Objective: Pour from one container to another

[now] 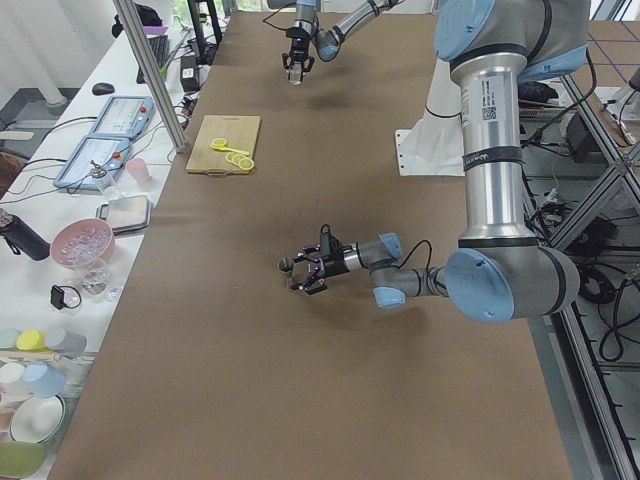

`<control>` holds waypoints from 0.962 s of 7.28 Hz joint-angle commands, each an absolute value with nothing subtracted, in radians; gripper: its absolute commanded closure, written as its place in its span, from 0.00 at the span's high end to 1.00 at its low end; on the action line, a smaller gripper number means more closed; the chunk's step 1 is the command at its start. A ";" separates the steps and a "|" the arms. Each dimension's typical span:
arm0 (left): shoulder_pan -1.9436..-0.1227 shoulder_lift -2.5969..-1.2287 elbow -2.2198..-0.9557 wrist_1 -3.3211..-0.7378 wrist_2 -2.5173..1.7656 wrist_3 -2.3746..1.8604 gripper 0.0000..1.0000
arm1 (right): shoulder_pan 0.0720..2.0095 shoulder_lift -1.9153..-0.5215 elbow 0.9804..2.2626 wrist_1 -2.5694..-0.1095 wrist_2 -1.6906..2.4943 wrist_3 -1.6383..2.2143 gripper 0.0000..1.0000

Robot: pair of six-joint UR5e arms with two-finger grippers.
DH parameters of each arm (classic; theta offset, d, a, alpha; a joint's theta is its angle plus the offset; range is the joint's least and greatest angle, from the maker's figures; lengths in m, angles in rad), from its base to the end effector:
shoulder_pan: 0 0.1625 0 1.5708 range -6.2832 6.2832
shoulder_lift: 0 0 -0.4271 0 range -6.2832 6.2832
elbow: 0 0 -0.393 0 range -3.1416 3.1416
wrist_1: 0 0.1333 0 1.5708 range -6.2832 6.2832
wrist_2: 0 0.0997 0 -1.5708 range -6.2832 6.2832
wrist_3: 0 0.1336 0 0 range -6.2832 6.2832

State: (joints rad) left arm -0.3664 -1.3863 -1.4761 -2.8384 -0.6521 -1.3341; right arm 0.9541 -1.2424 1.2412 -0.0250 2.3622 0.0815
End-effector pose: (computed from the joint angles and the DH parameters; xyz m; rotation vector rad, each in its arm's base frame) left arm 0.3082 -0.3748 0.6520 1.0807 0.6282 -0.5653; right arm -0.3315 -0.5338 0.4700 1.2003 -1.1277 -1.0206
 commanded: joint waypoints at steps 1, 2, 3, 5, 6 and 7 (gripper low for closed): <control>-0.367 -1.390 -1.477 -2.832 -0.627 -1.333 0.83 | 0.980 -1.252 1.258 -0.025 2.370 0.078 0.00; -0.367 -1.391 -1.476 -2.830 -0.627 -1.333 0.80 | 0.988 -1.256 1.262 -0.023 2.361 0.080 0.00; -0.368 -1.399 -1.459 -2.829 -0.627 -1.333 0.76 | 0.986 -1.256 1.262 -0.025 2.371 0.077 0.00; -0.377 -1.446 -1.402 -2.830 -0.627 -1.333 0.73 | 0.986 -1.249 1.269 -0.056 2.381 0.084 0.00; -0.385 -1.447 -1.404 -2.829 -0.629 -1.333 0.70 | 0.986 -1.252 1.293 -0.093 2.394 0.084 0.00; -0.393 -1.445 -1.405 -2.829 -0.630 -1.332 0.69 | 0.986 -1.255 1.302 -0.100 2.425 0.084 0.00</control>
